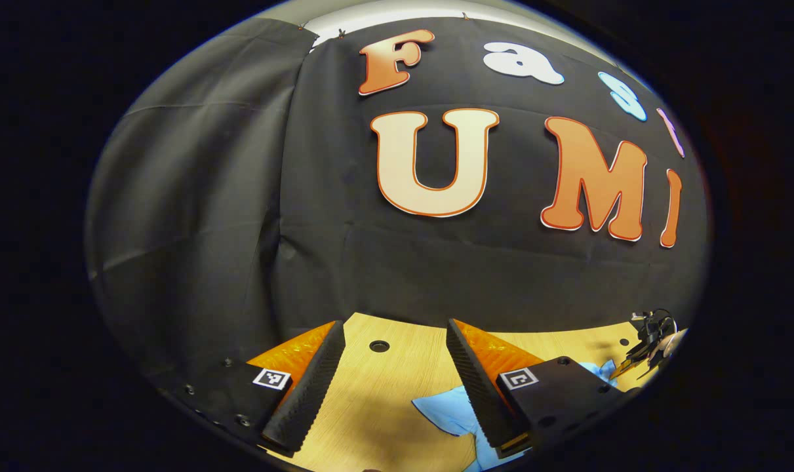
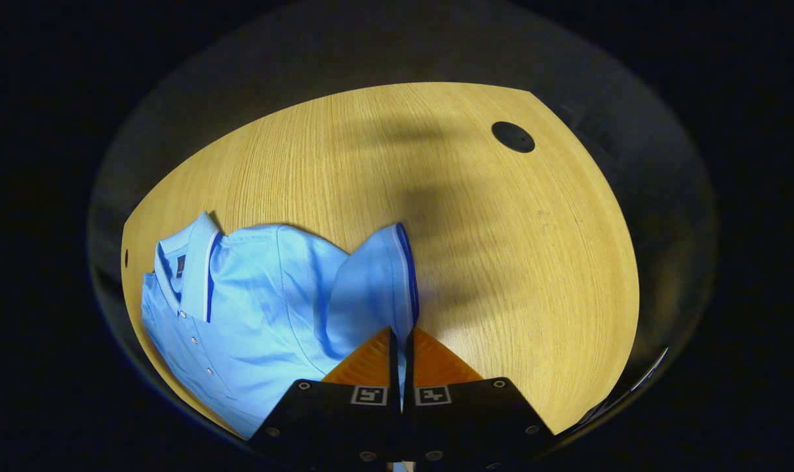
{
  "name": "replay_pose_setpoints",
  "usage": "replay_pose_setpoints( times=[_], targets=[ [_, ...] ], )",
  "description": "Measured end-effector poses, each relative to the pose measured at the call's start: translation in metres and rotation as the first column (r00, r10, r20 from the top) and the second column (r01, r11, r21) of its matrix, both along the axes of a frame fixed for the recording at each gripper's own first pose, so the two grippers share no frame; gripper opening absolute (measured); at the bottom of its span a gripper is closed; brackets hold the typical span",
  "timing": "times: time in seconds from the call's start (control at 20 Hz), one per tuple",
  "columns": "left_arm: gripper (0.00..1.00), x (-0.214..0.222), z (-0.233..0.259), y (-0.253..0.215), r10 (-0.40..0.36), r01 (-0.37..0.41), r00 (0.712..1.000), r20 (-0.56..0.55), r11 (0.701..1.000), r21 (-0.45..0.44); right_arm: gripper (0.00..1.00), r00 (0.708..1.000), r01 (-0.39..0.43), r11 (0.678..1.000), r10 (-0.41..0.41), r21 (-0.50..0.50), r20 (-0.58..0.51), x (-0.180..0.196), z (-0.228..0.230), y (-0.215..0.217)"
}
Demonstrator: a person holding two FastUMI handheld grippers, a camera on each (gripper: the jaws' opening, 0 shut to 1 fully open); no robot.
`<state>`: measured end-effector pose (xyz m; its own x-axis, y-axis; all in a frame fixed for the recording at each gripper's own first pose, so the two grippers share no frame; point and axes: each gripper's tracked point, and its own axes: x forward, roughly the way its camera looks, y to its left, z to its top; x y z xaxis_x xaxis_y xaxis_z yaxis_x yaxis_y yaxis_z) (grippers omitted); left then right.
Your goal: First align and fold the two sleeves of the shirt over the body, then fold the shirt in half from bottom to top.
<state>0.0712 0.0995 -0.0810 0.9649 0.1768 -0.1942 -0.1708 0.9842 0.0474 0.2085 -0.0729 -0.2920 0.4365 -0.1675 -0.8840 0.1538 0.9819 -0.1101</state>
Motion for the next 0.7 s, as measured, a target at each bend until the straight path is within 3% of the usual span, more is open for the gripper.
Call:
replay_pose_setpoints(
  times=[0.4, 0.7],
  targets=[
    [1.00, -0.018, 0.010, 0.026, -0.036, 0.037, 0.999, 0.038, 0.999, -0.020, 0.01, 0.994, -0.034, 0.999, 0.035, -0.016, 0.106, -0.025, 0.061, 0.043],
    [1.00, -0.028, 0.020, 0.067, -0.049, 0.050, 0.997, 0.057, 0.999, -0.004, 0.01, 0.991, -0.058, 0.998, 0.061, -0.027, 0.121, -0.045, 0.068, 0.095]
  ],
)
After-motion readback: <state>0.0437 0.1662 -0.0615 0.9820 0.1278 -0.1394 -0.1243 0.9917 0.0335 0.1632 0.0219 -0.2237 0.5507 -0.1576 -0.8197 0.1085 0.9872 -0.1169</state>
